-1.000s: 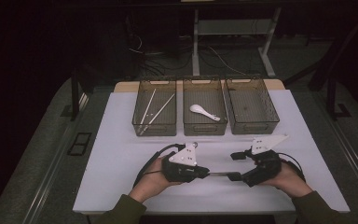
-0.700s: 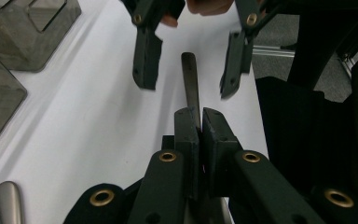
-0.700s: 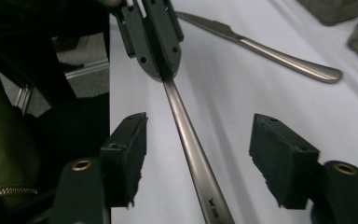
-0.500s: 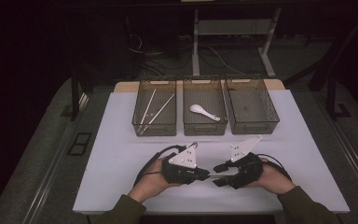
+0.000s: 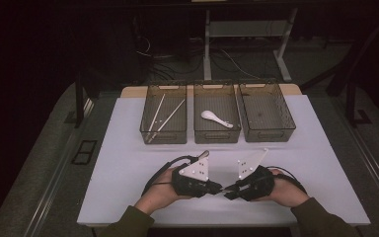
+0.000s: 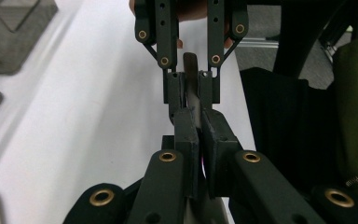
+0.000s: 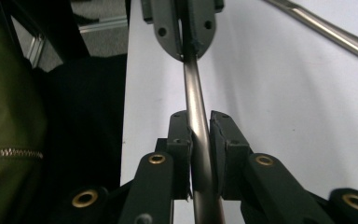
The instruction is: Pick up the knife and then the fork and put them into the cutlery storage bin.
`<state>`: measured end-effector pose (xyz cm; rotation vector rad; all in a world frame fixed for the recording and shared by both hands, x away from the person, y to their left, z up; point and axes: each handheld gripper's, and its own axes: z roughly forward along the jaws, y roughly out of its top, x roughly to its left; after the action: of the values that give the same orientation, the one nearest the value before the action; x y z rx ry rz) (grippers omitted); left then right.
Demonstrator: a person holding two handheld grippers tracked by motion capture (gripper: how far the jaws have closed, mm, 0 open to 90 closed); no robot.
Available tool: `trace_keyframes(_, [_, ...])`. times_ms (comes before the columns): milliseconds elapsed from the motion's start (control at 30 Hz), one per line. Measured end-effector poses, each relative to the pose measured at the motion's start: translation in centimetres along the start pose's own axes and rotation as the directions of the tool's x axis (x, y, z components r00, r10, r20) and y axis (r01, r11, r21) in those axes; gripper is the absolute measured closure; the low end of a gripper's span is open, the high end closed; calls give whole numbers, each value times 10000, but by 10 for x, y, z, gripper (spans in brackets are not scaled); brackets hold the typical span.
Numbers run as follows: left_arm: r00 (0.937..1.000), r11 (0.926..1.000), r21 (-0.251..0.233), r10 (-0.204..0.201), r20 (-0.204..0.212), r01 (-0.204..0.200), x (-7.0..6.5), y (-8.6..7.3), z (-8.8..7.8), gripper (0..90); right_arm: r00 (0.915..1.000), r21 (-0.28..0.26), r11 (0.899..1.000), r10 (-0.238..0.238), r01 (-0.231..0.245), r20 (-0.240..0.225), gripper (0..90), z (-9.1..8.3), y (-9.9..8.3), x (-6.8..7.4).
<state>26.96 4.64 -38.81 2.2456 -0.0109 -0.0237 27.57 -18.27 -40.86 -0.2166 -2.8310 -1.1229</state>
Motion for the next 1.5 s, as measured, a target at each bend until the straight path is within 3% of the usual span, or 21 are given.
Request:
trace_keyframes(233, [9999, 9999, -82, -143, -62, 142, 2, -3, 1, 823, 9995, 494, 9982, -329, 327, 31, 867, 8, 1, 3])
trace_keyframes(467, [9927, 9946, -790, -747, -944, 673, 8, -8, -9, 483, 9997, 630, 9979, -148, 136, 188, 867, 6, -3, -2])
trace_keyframes(633, [9795, 9808, -1548, -1411, -1438, 1186, 10, -17, -25, 376, 9988, 716, 9972, 180, -213, 465, 866, 1, -10, -6])
trace_keyframes(767, [9623, 9712, -1731, -1956, -1891, 1634, 11, -30, -37, 303, 9947, 697, 9959, 505, -569, 899, 866, -6, -19, -9])
trace_keyframes(833, [9497, 9674, -1847, -2136, -2291, 1731, 11, -38, -42, 257, 9930, 652, 9955, 619, -686, 1005, 866, -11, -22, -10])
trace_keyframes(967, [9152, 9500, -2110, -2851, -2848, 2303, 7, -56, -50, 177, 9854, 570, 9929, 960, -1049, 1408, 866, -20, -28, -14])
trace_keyframes(1067, [8955, 9501, -1933, -2981, -3304, 2450, 2, -69, -52, 135, 9788, 465, 9901, 1233, -1325, 1634, 865, -27, -32, -16])
trace_keyframes(1167, [8658, 9348, -2111, -3462, -3613, 2857, -3, -82, -55, 108, 9723, 304, 9882, 1422, -1503, 1854, 865, -32, -34, -18])
trace_keyframes(1200, [8637, 9345, -2150, -3464, -3660, 2837, -4, -85, -56, 95, 9680, 203, 9853, 1628, -1697, 1910, 865, -34, -34, -17])
trace_keyframes(1233, [8535, 9287, -2193, -3632, -3736, 2992, -5, -88, -57, 80, 9672, 213, 9864, 1557, -1632, 2006, 865, -35, -35, -19])
trace_keyframes(1267, [8475, 9264, -2252, -3689, -3816, 3018, -7, -91, -57, 63, 9642, 169, 9858, 1598, -1671, 2118, 865, -38, -35, -19])
trace_keyframes(1367, [8365, 9276, -2174, -3689, -4052, 3038, -7, -95, -58, 11, 9568, -23, 9817, 1863, -1906, 2233, 865, -42, -36, -21])
trace_keyframes(1500, [8259, 9159, -2357, -3962, -4011, 3249, -3, -98, -59, 0, 9413, -440, 9731, 2301, -2263, 2471, 865, -50, -36, -25])
